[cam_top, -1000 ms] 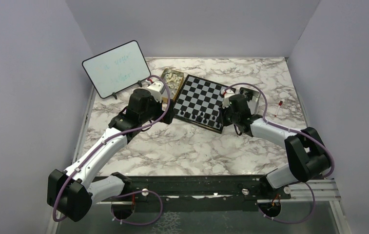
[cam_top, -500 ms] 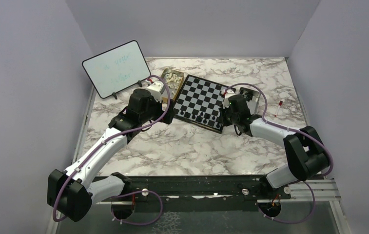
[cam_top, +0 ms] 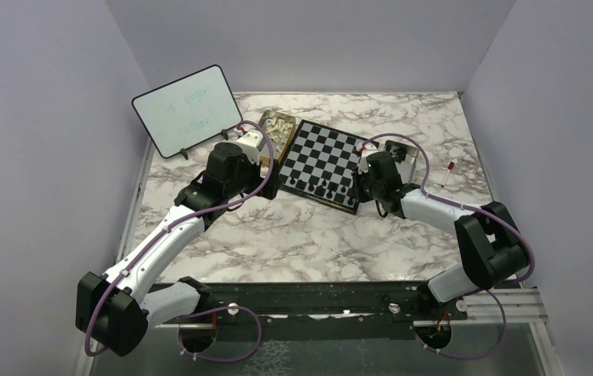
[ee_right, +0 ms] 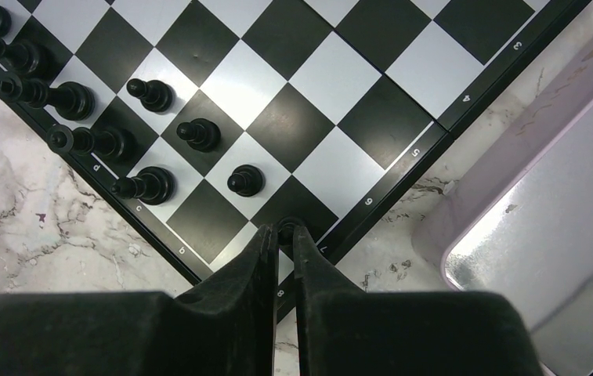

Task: Set up the chess pieces on the board
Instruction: Place the chess piece on the chessboard, then pick up the chess piece from the storage box.

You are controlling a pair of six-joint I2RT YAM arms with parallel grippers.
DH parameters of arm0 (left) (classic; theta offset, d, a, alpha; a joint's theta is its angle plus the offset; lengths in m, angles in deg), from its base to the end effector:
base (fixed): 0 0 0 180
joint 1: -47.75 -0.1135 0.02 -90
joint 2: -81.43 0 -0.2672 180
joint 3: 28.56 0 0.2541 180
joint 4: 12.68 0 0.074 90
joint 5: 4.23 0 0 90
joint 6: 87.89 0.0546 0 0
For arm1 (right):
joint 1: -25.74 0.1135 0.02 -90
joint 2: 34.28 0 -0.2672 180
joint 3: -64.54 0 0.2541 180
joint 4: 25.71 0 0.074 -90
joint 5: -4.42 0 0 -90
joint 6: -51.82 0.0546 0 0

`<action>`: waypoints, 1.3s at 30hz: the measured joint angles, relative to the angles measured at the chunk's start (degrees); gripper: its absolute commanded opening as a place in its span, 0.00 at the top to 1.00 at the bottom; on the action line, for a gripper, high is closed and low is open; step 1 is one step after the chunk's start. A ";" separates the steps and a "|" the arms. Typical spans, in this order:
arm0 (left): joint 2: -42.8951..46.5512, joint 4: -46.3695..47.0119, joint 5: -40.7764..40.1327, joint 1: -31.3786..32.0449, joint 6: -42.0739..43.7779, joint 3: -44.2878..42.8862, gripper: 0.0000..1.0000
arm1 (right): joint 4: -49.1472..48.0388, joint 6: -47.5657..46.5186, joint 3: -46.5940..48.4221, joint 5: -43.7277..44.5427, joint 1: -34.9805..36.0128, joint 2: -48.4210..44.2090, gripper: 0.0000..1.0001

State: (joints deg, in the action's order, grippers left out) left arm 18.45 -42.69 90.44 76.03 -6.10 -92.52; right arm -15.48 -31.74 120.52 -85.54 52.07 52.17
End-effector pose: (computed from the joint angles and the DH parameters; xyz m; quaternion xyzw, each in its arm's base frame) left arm 0.2312 -0.1294 0.2936 0.1704 0.8443 -0.1920 0.4704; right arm 0.2868 0.1419 0.1675 -0.1568 0.8952 0.1173 0.4002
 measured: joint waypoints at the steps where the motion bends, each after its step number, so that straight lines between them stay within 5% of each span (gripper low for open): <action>1: 0.00 0.00 -0.02 0.00 0.00 0.00 0.01 | 0.04 0.13 0.09 0.02 0.02 0.04 0.83; 25: 0.00 0.00 -0.68 0.00 0.42 0.00 0.01 | 3.56 4.52 3.87 2.25 0.00 -0.87 0.59; 39: 0.85 -0.15 -5.77 0.00 -0.55 0.20 0.01 | 6.75 9.20 13.33 16.02 -2.34 -5.07 0.69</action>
State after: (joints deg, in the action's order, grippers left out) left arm 19.30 -42.84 84.67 76.03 -6.64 -92.33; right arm -8.73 -22.54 133.85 -69.52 49.73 47.10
